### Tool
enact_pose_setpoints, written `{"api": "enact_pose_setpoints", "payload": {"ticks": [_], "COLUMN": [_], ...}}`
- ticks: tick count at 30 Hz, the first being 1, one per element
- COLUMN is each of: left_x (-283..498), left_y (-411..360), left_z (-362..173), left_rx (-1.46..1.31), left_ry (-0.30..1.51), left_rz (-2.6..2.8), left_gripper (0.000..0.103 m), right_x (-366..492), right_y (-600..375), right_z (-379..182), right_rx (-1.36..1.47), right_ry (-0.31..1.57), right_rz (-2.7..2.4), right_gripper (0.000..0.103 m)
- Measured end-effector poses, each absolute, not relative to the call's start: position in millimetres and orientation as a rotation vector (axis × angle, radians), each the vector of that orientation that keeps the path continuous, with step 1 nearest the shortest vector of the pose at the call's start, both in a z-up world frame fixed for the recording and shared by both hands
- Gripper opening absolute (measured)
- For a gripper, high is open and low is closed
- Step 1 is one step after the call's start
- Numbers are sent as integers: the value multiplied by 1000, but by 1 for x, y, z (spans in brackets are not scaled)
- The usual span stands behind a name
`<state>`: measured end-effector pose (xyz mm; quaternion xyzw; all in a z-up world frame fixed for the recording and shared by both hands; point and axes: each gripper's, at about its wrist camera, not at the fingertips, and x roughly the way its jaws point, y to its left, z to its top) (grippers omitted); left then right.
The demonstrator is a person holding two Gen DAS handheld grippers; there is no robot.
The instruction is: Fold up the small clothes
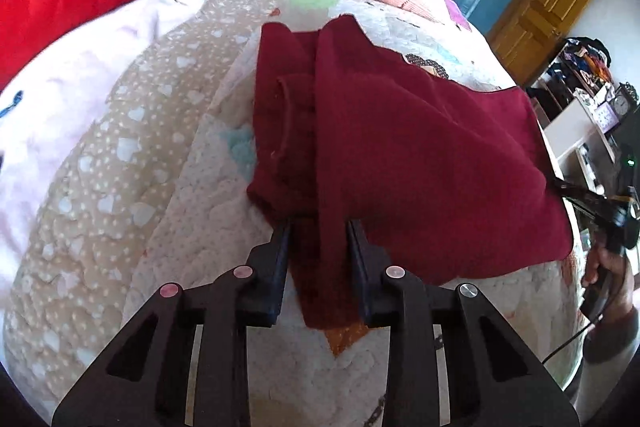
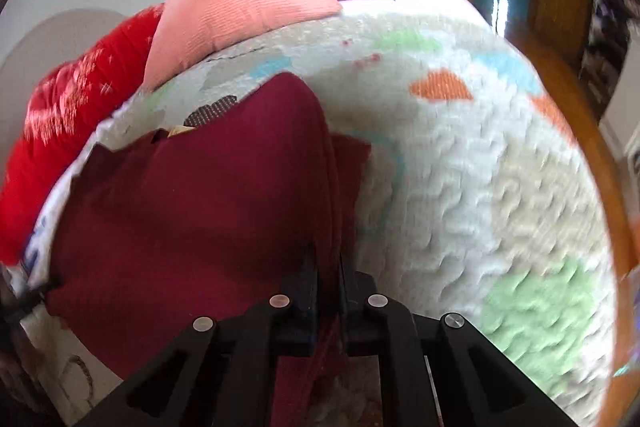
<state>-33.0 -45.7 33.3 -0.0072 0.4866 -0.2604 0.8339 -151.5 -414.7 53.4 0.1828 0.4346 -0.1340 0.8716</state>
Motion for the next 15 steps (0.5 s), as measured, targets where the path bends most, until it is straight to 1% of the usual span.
{"api": "enact_pose_setpoints", "payload": {"ticks": [2,3,4,9,11,13,15], "left_x": [-41,-42,-43,-51,-53,-55,-54], "left_y": [-44,-44,-43,-49,-57,-69,-78], "left_z": [42,45,49,65,65,59,48], "left_rx": [1,4,7,-22,-21,8,74], "left_ry": [1010,1005,998,946,942,945,953], "left_rz": [-538,-530,-518,-517,-529,-524,-505], "left_gripper": [27,27,27,27,31,35,35], "right_x": [-161,-170,-180,-211,-213,-212,-208], "right_y": [-418,-416,-413,-372,-357,-346,-347], "right_z": [63,70,76,91,87,71,44], "right_rx": [431,439,436,386,365,315,295], "right_ry": [861,845,832,806,812,867,974], "right_rz": [-280,-299,-300,-105,-52,-66,-120], "right_gripper": [20,33,35,35,35,35,34]}}
